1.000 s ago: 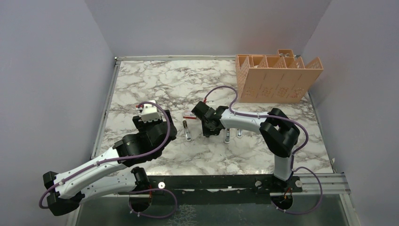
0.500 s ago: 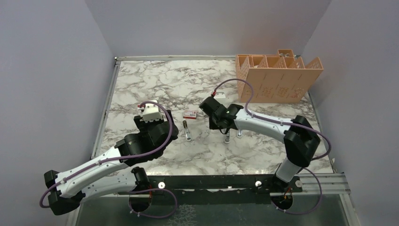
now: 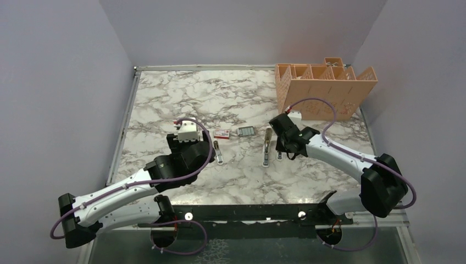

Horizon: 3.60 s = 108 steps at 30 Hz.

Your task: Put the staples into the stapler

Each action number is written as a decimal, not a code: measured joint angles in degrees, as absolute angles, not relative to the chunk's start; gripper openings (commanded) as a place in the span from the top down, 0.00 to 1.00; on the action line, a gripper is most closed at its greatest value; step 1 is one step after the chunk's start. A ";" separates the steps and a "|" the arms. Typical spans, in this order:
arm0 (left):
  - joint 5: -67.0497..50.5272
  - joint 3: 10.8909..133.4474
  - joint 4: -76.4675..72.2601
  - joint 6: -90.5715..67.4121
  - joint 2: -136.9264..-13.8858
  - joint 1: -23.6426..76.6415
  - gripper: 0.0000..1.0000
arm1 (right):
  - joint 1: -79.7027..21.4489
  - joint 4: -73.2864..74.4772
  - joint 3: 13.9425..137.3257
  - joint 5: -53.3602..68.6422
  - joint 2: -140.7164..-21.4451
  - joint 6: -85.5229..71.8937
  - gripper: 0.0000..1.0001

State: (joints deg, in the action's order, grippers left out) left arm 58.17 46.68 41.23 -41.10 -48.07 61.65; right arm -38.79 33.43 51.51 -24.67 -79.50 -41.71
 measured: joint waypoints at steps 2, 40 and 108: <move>56.60 46.22 39.40 -39.75 -49.32 61.63 0.16 | -38.26 31.81 49.45 -24.58 -78.54 -40.97 0.75; 34.15 44.12 28.34 -33.74 -56.21 46.39 0.16 | -36.25 19.92 42.48 -20.97 -79.07 -36.71 0.76; 31.27 41.25 27.14 -35.27 -56.18 45.74 0.30 | -35.99 23.77 48.38 -16.08 -76.12 -33.17 0.51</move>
